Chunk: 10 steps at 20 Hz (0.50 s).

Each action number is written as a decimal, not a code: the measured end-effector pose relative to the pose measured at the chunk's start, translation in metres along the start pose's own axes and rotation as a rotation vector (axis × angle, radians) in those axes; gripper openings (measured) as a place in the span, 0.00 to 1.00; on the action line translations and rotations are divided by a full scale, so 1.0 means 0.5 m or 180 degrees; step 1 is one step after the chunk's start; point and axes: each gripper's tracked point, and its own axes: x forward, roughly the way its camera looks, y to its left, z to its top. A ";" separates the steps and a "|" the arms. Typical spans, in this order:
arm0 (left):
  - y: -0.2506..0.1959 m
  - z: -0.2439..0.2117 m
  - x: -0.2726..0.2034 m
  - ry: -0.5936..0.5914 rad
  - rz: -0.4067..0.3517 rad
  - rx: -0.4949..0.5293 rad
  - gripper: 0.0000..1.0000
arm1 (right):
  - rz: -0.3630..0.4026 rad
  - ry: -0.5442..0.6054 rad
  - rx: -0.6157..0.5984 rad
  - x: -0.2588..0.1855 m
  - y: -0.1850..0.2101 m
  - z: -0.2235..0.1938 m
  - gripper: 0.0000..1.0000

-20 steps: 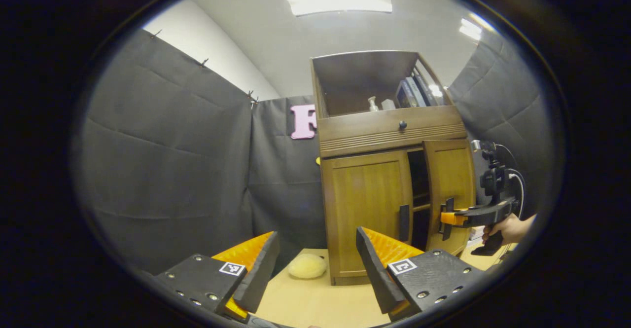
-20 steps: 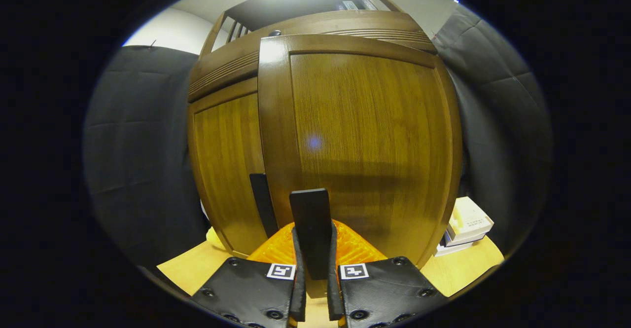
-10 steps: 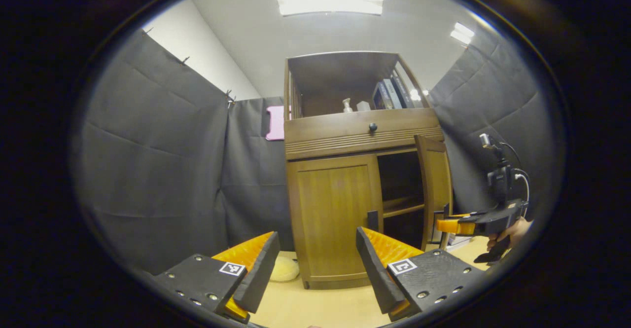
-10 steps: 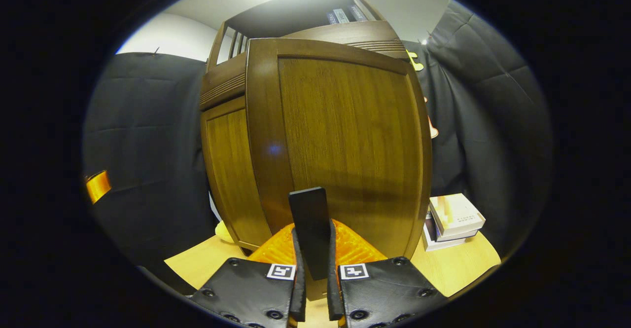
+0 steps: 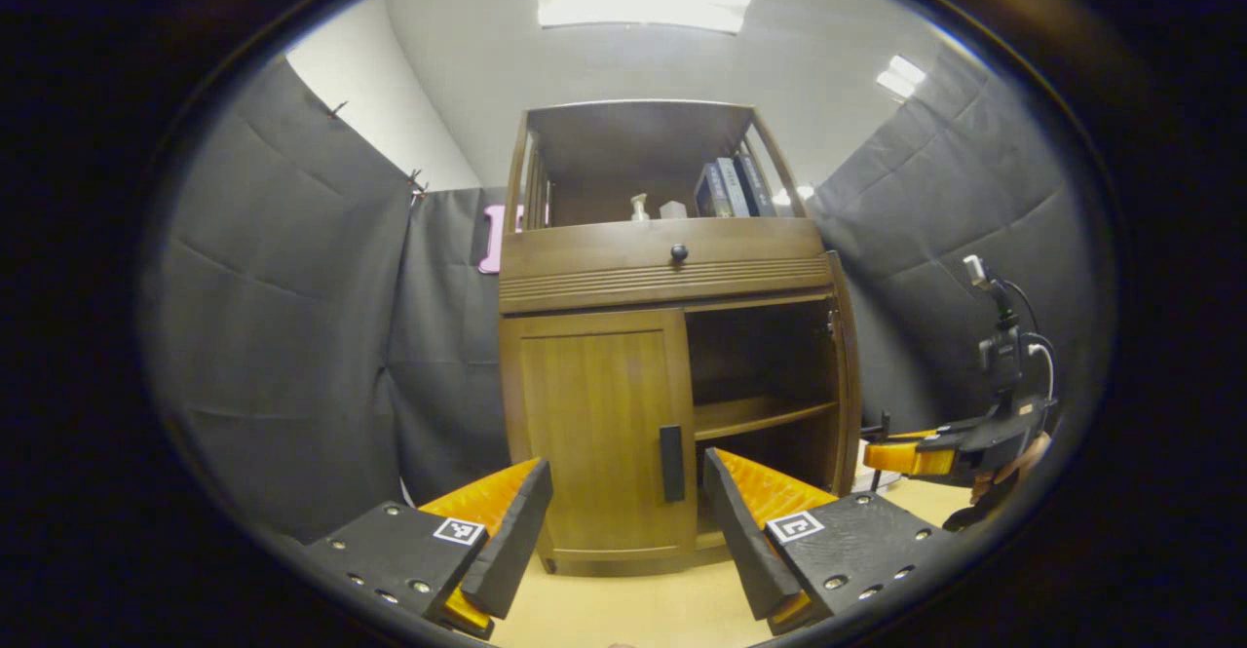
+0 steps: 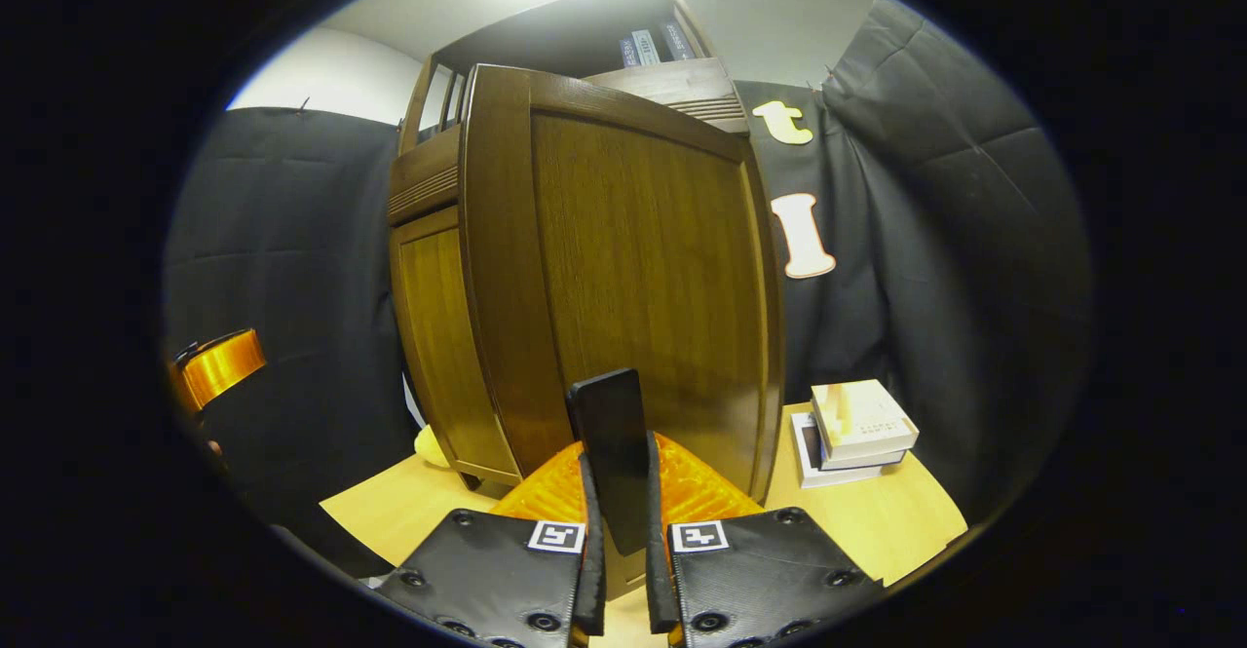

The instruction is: Open the right door of the double-door shoe cabinet with the right hand, and open the left door with the left hand.

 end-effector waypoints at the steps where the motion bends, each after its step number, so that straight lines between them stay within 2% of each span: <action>1: 0.000 0.001 0.001 0.0000 -0.0028 -0.0009 0.91 | -0.0033 0.0010 0.0009 -0.009 -0.012 0.000 0.15; 2: -0.005 -0.002 0.004 -0.0002 -0.0058 -0.0014 0.91 | -0.0061 0.0005 0.0020 -0.017 -0.025 0.002 0.19; 4: -0.007 0.000 0.007 -0.0012 -0.0105 -0.0016 0.91 | -0.0109 0.0006 0.0013 -0.030 -0.047 0.001 0.15; 6: -0.011 -0.004 0.012 -0.0014 -0.0141 -0.0024 0.91 | -0.0144 0.0018 0.0007 -0.043 -0.067 0.001 0.22; 8: -0.011 -0.006 0.018 -0.0003 -0.0170 -0.0041 0.91 | -0.0185 0.0020 0.0007 -0.052 -0.086 0.003 0.22; 9: -0.012 -0.006 0.020 0.0003 -0.0181 -0.0045 0.91 | -0.0202 0.0015 0.0012 -0.056 -0.095 0.003 0.14; 10: -0.012 -0.007 0.021 0.0009 -0.0187 -0.0046 0.91 | -0.0211 0.0020 0.0016 -0.059 -0.103 0.003 0.18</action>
